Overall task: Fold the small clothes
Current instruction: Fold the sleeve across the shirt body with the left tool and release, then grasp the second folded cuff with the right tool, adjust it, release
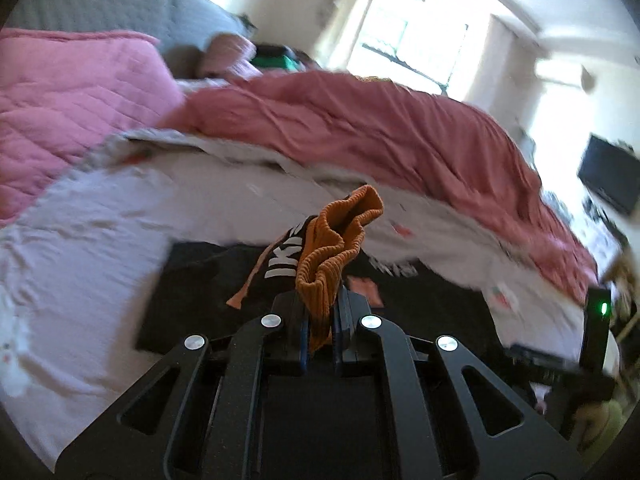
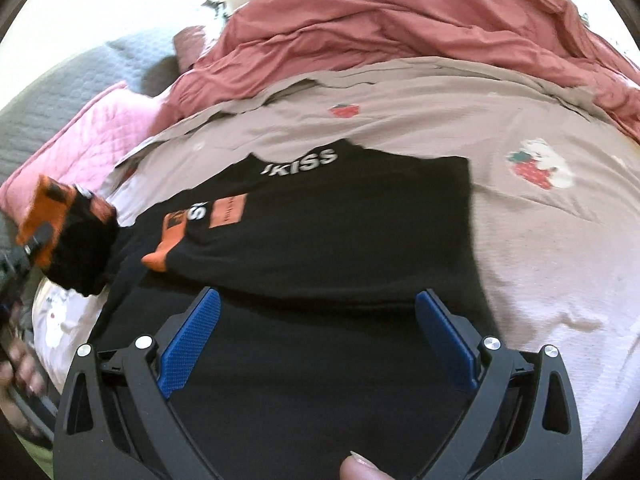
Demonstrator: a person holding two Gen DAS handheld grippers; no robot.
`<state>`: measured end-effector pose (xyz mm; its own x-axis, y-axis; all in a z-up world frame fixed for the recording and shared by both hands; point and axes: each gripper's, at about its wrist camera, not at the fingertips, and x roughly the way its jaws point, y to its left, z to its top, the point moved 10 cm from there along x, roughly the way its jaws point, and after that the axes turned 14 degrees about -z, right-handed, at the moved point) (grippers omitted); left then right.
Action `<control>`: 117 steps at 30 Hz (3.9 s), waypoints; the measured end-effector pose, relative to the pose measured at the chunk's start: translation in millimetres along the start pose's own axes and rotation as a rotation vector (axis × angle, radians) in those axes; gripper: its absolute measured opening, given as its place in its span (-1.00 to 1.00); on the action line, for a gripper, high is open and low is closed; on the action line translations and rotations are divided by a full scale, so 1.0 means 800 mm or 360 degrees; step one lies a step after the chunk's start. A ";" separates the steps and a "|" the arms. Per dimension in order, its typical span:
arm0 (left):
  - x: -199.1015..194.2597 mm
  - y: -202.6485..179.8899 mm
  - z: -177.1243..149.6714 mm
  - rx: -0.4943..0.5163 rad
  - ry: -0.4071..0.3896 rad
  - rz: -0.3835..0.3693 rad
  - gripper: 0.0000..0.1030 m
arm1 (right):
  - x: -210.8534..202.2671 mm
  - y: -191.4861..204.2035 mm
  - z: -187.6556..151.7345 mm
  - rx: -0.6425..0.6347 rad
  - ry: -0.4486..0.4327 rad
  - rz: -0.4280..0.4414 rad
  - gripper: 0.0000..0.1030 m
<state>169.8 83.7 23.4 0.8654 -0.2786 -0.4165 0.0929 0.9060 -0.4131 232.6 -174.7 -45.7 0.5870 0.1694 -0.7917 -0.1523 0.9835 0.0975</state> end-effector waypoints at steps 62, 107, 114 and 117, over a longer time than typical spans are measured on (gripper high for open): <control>-0.002 0.077 -0.036 -0.0172 -0.0007 0.0074 0.13 | -0.034 0.116 0.105 -0.0396 -0.0364 0.0081 -0.84; 0.150 0.070 -0.069 0.0003 0.0497 0.0079 0.19 | 0.123 -0.026 0.069 -0.0174 0.0086 -0.0247 -0.77; 0.151 0.069 -0.068 0.0002 0.0494 0.0075 0.19 | 0.114 -0.036 0.074 -0.0248 0.0012 -0.0414 -0.78; 0.150 0.069 -0.068 -0.0004 0.0490 0.0064 0.19 | 0.140 -0.047 0.062 -0.0207 0.0108 -0.0433 -0.77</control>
<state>252.2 82.9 -93.5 0.6782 -0.3266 -0.6583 0.0600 0.9174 -0.3934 343.6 -189.5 -108.1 0.5662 -0.1080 -0.8172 -0.1000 0.9751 -0.1981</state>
